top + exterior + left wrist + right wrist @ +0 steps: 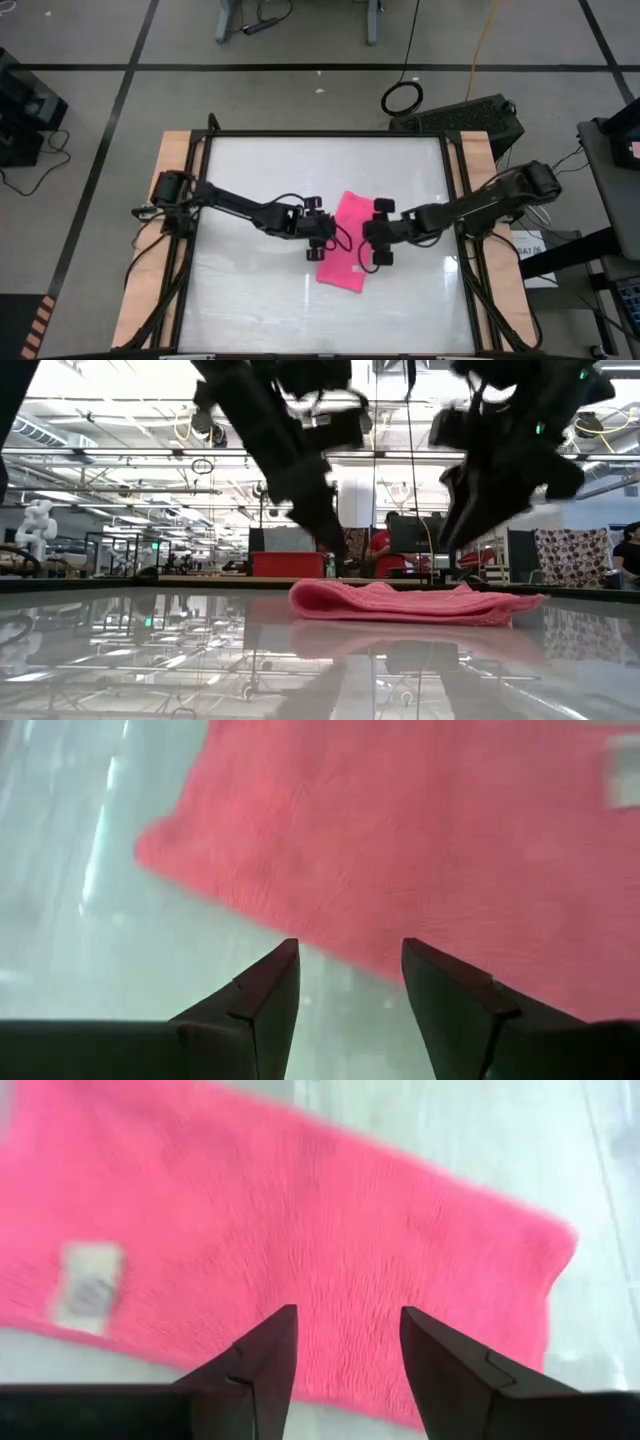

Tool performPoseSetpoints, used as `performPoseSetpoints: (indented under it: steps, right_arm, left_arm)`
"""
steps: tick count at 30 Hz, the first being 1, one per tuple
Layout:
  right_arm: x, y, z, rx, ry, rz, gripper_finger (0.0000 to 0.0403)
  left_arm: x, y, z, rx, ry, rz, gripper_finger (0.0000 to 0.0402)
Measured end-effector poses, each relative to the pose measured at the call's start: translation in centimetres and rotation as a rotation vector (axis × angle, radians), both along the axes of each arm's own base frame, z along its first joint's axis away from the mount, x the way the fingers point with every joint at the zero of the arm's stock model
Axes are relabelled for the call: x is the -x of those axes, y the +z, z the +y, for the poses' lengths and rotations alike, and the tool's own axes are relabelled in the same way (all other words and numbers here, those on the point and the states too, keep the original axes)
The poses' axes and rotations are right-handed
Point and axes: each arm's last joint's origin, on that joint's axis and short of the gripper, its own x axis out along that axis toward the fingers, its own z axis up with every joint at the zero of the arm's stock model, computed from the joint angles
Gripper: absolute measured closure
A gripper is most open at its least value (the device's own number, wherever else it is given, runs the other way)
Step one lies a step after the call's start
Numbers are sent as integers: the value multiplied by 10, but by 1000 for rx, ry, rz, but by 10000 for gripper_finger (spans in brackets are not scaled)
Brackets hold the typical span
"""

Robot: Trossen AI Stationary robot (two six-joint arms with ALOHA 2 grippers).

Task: Roll towel
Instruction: Fold the pink towel

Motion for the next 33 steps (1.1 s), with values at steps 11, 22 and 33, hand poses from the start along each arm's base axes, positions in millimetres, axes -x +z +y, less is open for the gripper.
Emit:
performPoseSetpoints:
  steps: [11,22,33]
  right_arm:
    - [4,3,74,-99,317,-158,234]
    - [12,-44,138,97,463,-206,234]
    - [4,-72,138,223,420,-194,234]
  left_arm:
    - [19,-12,-70,-151,-353,81,217]
    - [37,-9,-119,-264,-466,43,217]
    - [33,-43,-122,-314,-522,136,217]
